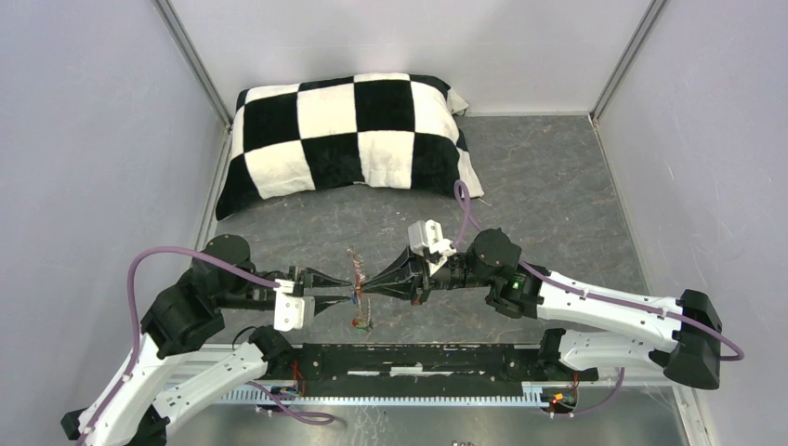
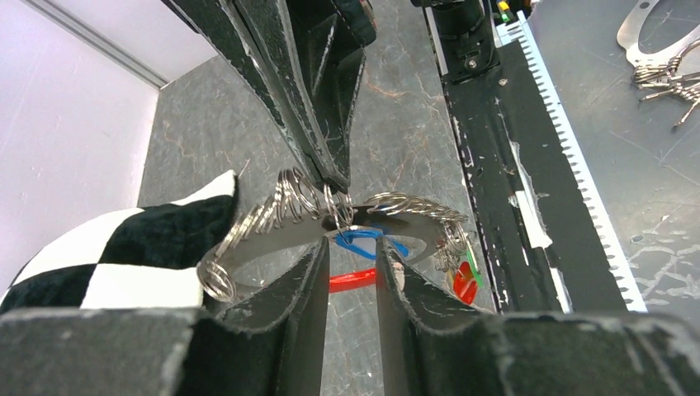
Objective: Put the keys on the keyring
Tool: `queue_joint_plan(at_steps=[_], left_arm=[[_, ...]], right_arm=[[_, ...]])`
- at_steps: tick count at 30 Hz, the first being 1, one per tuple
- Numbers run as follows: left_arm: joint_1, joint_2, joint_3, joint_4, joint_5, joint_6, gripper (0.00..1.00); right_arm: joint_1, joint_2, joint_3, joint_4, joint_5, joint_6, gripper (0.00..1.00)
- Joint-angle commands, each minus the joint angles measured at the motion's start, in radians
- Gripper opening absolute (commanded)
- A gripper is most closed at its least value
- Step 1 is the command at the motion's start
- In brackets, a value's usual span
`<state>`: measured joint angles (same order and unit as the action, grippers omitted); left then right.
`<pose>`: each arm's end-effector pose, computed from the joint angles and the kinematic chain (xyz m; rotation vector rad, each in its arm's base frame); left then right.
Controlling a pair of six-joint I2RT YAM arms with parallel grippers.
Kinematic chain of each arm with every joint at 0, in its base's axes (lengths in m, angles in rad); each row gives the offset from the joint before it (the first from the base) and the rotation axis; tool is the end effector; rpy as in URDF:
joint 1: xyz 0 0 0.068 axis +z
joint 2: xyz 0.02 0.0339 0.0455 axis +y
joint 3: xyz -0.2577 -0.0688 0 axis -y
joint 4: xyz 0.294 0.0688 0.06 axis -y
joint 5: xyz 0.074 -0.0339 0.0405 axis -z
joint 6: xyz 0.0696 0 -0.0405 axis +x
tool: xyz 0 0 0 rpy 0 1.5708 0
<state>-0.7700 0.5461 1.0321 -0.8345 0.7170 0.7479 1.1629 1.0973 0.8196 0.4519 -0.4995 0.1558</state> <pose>0.0763 -0.1377 0.3945 1.6058 0.9959 -0.6989 0.1022 0.3205 0.3434 -1.1333 1.1038 1.4099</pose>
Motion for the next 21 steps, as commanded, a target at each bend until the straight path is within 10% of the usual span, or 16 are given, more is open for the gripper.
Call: queue_joint_plan(at_steps=[1,21], left_arm=[[-0.002,0.015,0.049,-0.003,0.039,0.011,0.33],[-0.002,0.003,0.023,-0.027,0.032,0.039,0.13]], right_arm=[[-0.002,0.008,0.035,0.031,-0.011,-0.002,0.0],[-0.002,0.008,0.035,0.046,-0.005,0.014,0.0]])
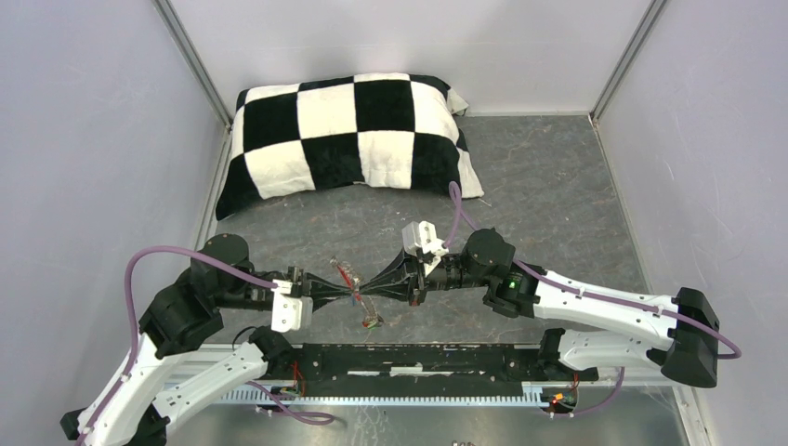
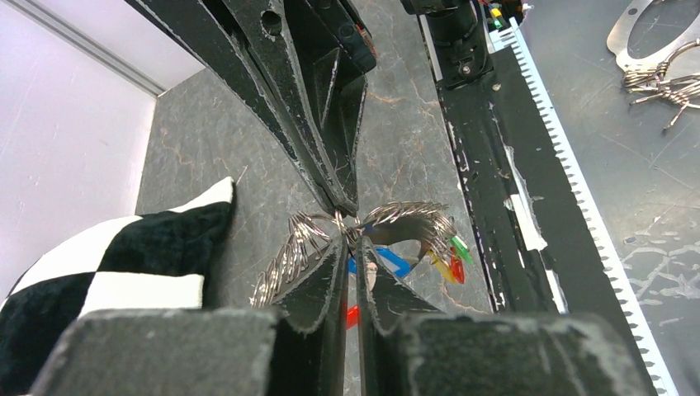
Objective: Put the keys on the keyring
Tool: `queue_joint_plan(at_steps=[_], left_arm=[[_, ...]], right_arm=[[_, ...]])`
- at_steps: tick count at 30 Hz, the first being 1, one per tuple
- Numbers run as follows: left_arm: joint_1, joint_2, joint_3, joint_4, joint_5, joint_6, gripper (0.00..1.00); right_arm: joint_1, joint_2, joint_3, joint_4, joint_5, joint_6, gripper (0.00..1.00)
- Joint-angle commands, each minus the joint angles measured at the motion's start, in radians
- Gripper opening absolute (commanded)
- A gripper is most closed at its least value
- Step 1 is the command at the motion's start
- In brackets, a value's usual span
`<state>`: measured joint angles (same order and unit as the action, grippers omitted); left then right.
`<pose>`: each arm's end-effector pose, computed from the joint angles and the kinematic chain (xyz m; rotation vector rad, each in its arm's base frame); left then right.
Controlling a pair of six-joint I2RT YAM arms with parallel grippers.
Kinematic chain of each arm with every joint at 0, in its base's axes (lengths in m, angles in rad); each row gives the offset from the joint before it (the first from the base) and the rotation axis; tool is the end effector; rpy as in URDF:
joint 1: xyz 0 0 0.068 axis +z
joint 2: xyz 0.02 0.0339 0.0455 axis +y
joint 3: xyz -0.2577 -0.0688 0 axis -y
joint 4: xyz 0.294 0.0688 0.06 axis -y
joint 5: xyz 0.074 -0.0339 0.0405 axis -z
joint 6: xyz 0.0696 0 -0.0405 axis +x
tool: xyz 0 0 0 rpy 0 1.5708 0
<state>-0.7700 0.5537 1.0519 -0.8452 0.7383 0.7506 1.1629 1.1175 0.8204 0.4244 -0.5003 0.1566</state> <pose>0.0739 -0.1369 0.3995 1.6125 0.9785 -0.7166 0.1041 0.3252 0.3336 -1.1531 1.1524 1.4063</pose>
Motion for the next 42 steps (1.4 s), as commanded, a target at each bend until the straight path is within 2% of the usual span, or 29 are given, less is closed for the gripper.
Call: queue_joint_plan(at_steps=[1,7,11,25,26,27,28,30,38,42], left_arm=[[-0.002,-0.005,0.003,-0.016,0.01,0.037,0.13],[-0.002,-0.005,-0.003,-0.023,0.017,0.041,0.12],[-0.002,-0.008,-0.005,-0.034,0.018,0.053,0.03],[-0.002,-0.004,-0.01,-0.032,0.065,0.091,0.03],[-0.002,-0.004,-0.01,-0.033,0.062,0.089,0.08],[-0.002,-0.006,-0.009,-0.034,0.057,0.085,0.21],[-0.002,-0.009,-0.007,-0.033,0.047,0.083,0.3],[-0.001,-0.017,-0.002,-0.03,0.023,0.078,0.38],[-0.002,-0.033,0.008,0.055,-0.058,-0.049,0.38],[-0.002,-0.051,-0.04,0.166,-0.147,-0.146,0.4]], right_arm=[[-0.002,-0.012,0.034,0.081,-0.005,0.018,0.0],[-0.002,-0.013,0.031,0.103,-0.002,0.031,0.0],[-0.001,-0.015,0.021,0.119,0.007,0.04,0.01],[-0.002,0.004,-0.048,0.326,0.049,0.165,0.0],[-0.002,0.006,-0.05,0.331,0.05,0.17,0.0],[-0.002,0.005,-0.054,0.333,0.05,0.17,0.0],[-0.002,0.002,-0.058,0.332,0.052,0.169,0.0],[-0.002,-0.004,-0.062,0.321,0.061,0.161,0.0],[-0.002,-0.007,-0.067,0.279,0.06,0.139,0.0],[-0.003,-0.03,-0.06,0.22,0.077,0.094,0.0]])
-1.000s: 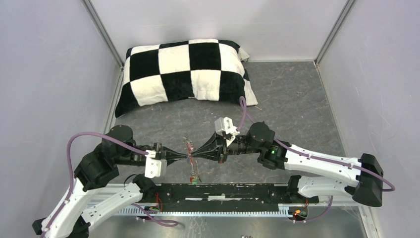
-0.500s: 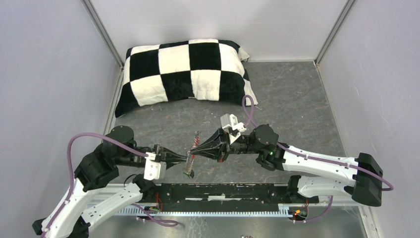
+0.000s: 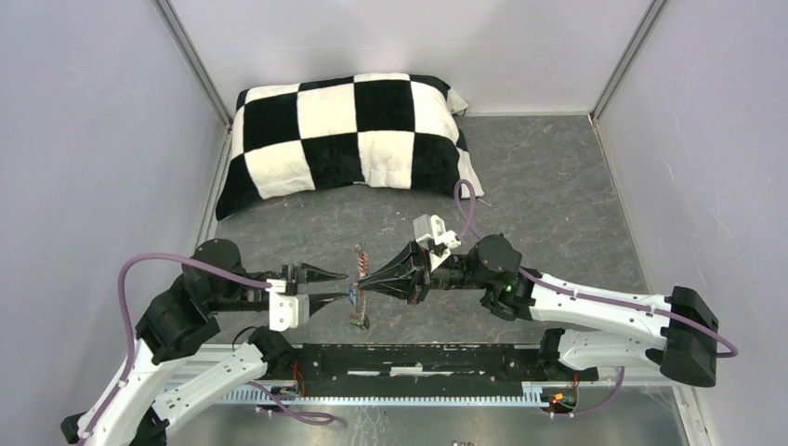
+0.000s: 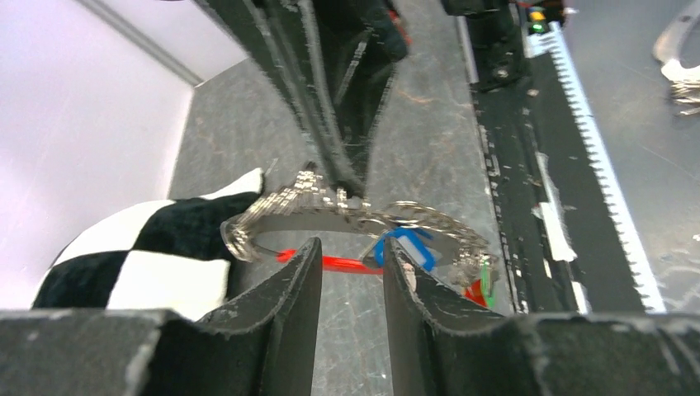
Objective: Put the keys on the keyring
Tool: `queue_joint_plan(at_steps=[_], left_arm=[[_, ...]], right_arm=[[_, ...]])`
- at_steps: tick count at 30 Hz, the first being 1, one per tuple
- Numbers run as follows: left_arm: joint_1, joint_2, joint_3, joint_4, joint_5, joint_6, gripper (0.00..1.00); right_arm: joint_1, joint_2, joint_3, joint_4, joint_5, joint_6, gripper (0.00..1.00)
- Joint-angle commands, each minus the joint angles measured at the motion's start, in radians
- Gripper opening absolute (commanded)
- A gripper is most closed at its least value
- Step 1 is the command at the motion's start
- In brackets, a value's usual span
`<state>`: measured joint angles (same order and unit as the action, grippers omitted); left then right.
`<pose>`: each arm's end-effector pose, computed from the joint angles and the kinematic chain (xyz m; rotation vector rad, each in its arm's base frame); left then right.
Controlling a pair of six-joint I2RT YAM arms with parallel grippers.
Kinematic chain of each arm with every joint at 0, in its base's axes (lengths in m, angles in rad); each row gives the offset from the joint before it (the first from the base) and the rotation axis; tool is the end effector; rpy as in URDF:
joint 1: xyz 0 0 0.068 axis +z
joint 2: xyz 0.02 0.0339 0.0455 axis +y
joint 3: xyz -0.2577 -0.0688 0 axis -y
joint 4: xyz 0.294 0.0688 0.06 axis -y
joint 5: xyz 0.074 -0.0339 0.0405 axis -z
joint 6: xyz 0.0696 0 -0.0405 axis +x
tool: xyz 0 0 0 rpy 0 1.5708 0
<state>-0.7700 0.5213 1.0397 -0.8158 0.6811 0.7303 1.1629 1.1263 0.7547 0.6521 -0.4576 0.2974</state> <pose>0.0733 -0.1321 0.4021 1.5636 0.9899 -0.6605 0.1051 0.3206 0.3331 -0.9967 1.1074 1.5083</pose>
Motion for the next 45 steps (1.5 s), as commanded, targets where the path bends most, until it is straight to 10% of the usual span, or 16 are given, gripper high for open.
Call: queue_joint_plan(at_steps=[1,11,18,30,39,41,43,45], left_arm=[[-0.002,-0.02,-0.043,0.167,-0.128,-0.155,0.42],[-0.002,0.083,-0.053,0.073,-0.109,-0.011,0.82],[-0.002,0.13,-0.043,0.178,-0.304,-0.292,0.99],[0.042,0.178,-0.123,0.355,-0.831,-0.488,1.0],[0.21,0.188,-0.22,0.453,-0.882,-0.531,1.0],[0.303,0.227,-0.225,0.473,-0.811,-0.54,1.0],[0.435,0.273,-0.233,0.508,-0.716,-0.527,1.0],[0.54,0.32,-0.255,0.573,-0.634,-0.506,1.0]], right_arm=[[-0.005,-0.05,0.006,-0.031,0.041,-0.072,0.01],[-0.065,-0.075,-0.011,-0.217,0.023,-0.152,0.0],[-0.178,0.023,-0.174,0.014,-0.1,-0.086,0.01],[-0.364,0.189,-0.331,0.089,-0.247,-0.152,0.12],[-0.455,0.004,-0.389,-0.299,0.097,-0.345,0.35],[-0.476,-0.076,-0.419,-0.307,0.211,-0.322,0.52],[-0.495,-0.168,-0.461,-0.303,0.357,-0.303,0.97],[-0.527,-0.232,-0.492,-0.299,0.485,-0.299,0.98]])
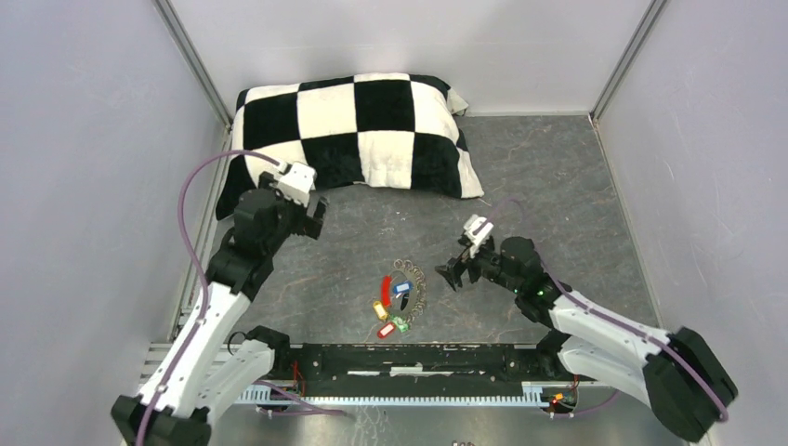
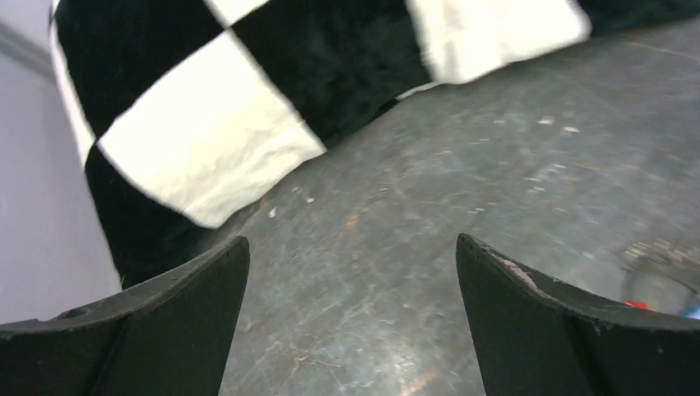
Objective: Put the keys on the keyring
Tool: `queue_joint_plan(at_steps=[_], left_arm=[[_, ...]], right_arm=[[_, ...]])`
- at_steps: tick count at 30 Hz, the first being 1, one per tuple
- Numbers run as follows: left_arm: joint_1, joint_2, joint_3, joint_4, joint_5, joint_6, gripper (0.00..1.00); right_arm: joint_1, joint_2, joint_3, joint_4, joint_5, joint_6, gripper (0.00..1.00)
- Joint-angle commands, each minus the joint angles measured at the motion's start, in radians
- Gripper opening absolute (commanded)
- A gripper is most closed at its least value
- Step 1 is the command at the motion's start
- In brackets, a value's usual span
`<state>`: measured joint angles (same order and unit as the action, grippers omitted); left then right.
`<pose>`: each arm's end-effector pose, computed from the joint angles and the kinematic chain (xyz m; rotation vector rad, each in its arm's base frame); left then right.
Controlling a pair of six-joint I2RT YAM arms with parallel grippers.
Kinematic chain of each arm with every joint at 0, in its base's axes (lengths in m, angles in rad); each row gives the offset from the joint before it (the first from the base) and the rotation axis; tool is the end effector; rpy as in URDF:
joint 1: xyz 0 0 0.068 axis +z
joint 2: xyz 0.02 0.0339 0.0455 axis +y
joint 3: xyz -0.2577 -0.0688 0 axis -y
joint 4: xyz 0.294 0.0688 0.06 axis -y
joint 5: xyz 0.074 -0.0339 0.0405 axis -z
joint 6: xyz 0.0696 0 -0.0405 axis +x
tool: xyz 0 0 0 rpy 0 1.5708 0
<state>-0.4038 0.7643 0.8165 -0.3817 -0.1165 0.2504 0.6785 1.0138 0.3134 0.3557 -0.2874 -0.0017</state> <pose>0.2422 -0.0947 0.3208 0.5344 1.8212 0.0064 0.2054 0.1909 0.1411 -0.8415 1.7804 0.7249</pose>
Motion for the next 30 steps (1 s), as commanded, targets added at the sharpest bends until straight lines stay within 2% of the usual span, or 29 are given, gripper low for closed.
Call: queue_joint_plan(at_steps=[1,4,6,9,11,15,17,20,24,28,30], left_arm=[[0.226,0.111,-0.042,0.186,0.199,-0.023,1.0],[0.432,0.26,-0.053,0.282,0.352,-0.078,1.0],[0.524,0.354,-0.059,0.349,0.419,-0.125,1.0],[0.571,0.415,-0.142,0.538,0.483,-0.178,1.0],[0.571,0.407,-0.25,0.718,0.521,-0.223,1.0],[0.569,0.422,-0.505,1.223,0.556,-0.282,1.0],[0.569,0.487,-0.57,1.366,0.536,-0.286,1.0],[0.572,0.584,-0.608,1.475,0.504,-0.307,1.0],[0.569,0.742,-0.718,1.865,0.505,-0.329,1.0],[0.568,0.823,-0.76,2.007,0.456,-0.346,1.0],[0.567,0.847,-0.762,2.042,0.454,-0.352,1.0]], right_arm=[[-0.06,-0.145,-0.067,0.001,0.361,0.0,0.98],[-0.131,-0.261,-0.19,0.149,0.503,0.067,0.98],[-0.158,-0.316,-0.264,0.222,0.647,0.061,0.98],[-0.182,-0.35,-0.344,0.272,0.883,0.024,0.98],[-0.213,-0.334,-0.375,0.314,0.95,-0.005,0.98],[-0.299,-0.264,-0.397,0.41,0.985,-0.046,0.98],[-0.344,-0.218,-0.394,0.467,0.954,-0.074,0.98],[-0.398,-0.123,-0.388,0.526,0.913,-0.129,0.98],[-0.46,0.005,-0.41,0.683,0.837,-0.132,0.98],[-0.472,0.184,-0.388,0.86,0.813,-0.163,0.98],[-0.475,0.243,-0.349,0.859,0.789,-0.196,0.98]])
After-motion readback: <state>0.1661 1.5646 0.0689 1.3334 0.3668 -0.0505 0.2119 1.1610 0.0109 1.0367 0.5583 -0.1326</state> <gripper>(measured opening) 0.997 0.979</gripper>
